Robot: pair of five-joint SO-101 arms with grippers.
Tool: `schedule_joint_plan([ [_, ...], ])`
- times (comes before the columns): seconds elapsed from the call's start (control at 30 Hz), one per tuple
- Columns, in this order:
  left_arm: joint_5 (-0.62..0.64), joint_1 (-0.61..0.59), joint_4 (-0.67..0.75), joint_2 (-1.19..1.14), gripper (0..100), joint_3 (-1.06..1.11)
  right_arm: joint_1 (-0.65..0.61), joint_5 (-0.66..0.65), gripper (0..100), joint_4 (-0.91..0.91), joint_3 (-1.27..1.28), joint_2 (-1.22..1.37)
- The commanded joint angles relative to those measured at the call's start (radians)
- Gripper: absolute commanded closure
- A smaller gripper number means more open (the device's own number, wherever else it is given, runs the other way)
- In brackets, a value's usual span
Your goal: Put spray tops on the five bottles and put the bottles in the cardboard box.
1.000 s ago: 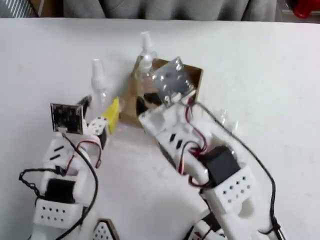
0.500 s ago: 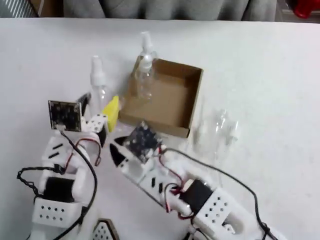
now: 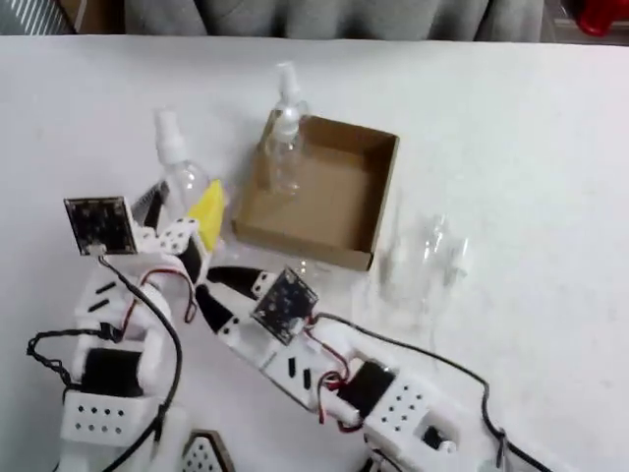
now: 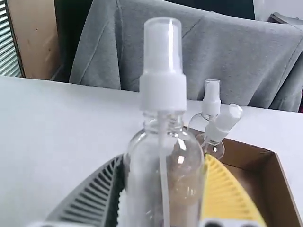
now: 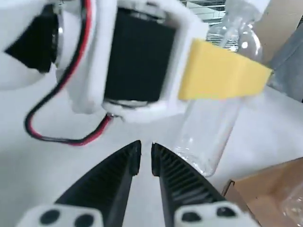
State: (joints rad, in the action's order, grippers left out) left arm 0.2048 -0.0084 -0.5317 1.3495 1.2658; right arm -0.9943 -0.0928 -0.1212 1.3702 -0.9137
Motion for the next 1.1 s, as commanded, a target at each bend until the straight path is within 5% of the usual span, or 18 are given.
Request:
schedule_joint_plan([
  [0.0,0.012,-0.002,0.028,-0.001,98,-0.074,-0.008,-0.003,98.4,-0.145,-0.015,0.113],
  [0.2,0.008,0.001,0.028,0.001,98,-0.072,0.064,-0.003,98.4,-0.283,-0.028,0.242],
  [1.07,0.005,0.065,-0.008,0.001,98,-0.064,0.223,0.071,98.4,-0.352,-0.074,0.326],
])
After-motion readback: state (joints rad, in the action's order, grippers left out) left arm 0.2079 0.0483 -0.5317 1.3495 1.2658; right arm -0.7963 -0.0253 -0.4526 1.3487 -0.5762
